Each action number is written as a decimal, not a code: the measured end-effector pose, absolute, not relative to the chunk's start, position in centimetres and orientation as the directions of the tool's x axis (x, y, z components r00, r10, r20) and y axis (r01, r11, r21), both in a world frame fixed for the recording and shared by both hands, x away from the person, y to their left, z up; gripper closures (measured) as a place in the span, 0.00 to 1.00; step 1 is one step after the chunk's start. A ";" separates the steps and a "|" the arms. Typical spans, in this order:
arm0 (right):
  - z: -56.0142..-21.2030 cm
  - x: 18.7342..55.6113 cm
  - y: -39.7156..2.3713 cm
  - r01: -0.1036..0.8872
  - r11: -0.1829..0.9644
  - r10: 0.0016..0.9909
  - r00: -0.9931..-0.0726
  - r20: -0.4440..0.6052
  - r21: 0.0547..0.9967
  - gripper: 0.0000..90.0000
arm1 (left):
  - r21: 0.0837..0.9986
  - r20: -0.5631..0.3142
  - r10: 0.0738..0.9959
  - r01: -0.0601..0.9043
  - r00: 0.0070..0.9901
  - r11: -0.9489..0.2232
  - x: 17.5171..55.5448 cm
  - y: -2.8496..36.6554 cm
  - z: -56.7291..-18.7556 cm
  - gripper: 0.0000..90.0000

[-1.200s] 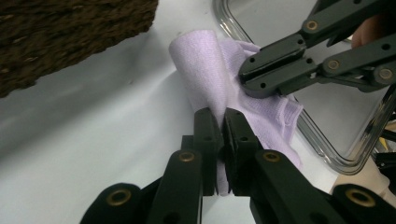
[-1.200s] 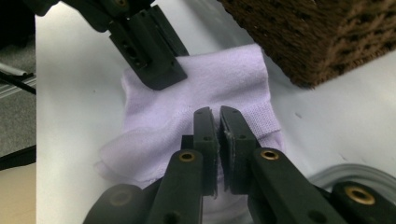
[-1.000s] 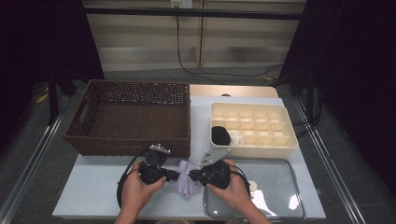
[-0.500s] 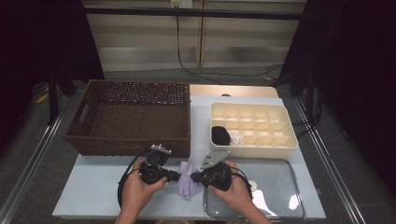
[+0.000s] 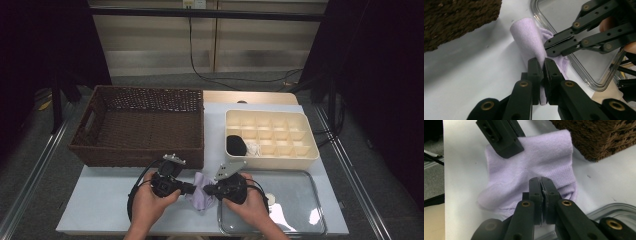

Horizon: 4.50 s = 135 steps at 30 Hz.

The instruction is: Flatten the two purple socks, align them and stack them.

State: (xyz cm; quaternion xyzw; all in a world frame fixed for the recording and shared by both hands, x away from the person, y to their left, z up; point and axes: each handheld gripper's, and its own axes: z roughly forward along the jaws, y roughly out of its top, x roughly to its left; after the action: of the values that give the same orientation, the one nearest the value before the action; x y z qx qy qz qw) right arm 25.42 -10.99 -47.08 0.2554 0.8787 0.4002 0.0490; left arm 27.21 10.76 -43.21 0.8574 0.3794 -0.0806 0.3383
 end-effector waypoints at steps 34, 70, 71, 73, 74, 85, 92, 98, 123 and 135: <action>-47.0 25.1 -9.1 0.385 0.590 0.447 -0.888 0.110 0.710 0.98 | 0.489 -0.386 0.611 0.715 0.691 -0.499 27.3 10.4 -43.4 0.94; -47.6 25.0 -12.0 0.431 0.561 0.500 -0.857 0.126 0.707 0.98 | 0.523 -0.356 0.570 0.664 0.740 -0.535 26.3 6.9 -44.2 0.94; -47.5 25.1 -12.2 0.427 0.557 0.502 -0.857 0.121 0.712 0.98 | 0.519 -0.344 0.561 0.651 0.753 -0.554 26.4 6.8 -44.2 0.94; -47.3 25.1 -12.7 0.433 0.560 0.516 -0.849 0.111 0.706 0.98 | 0.524 -0.352 0.572 0.662 0.741 -0.536 26.3 6.5 -44.4 0.94; -47.1 25.2 -13.0 0.438 0.554 0.526 -0.843 0.109 0.708 0.97 | 0.525 -0.350 0.569 0.659 0.744 -0.539 26.4 6.5 -44.6 0.94; -43.9 26.0 -13.8 0.423 0.467 0.569 -0.816 0.102 0.777 0.91 | 0.544 -0.315 0.570 0.636 0.759 -0.547 26.0 5.9 -44.7 0.93; -45.6 26.9 -11.4 0.428 0.535 0.556 -0.828 0.078 0.729 0.92 | 0.558 -0.322 0.567 0.636 0.758 -0.533 26.0 6.1 -44.7 0.90; -46.3 27.1 -11.4 0.443 0.523 0.554 -0.826 0.104 0.728 0.95 | 0.575 -0.330 0.572 0.640 0.751 -0.510 25.9 7.4 -43.2 0.89; -46.7 27.0 -11.7 0.449 0.513 0.552 -0.826 0.119 0.731 0.97 | 0.515 -0.385 0.553 0.669 0.739 -0.535 26.1 8.1 -43.7 1.00; -46.9 27.3 -11.4 0.453 0.499 0.561 -0.819 0.123 0.739 0.98 | 0.523 -0.343 0.529 0.625 0.776 -0.579 25.4 6.5 -45.0 1.00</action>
State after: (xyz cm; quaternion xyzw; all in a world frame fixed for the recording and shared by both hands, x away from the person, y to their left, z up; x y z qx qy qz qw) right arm 27.34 -11.44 -46.94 0.2936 0.8632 0.4053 0.0666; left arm 25.37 6.48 -45.00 0.8855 0.3258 -0.0751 0.3227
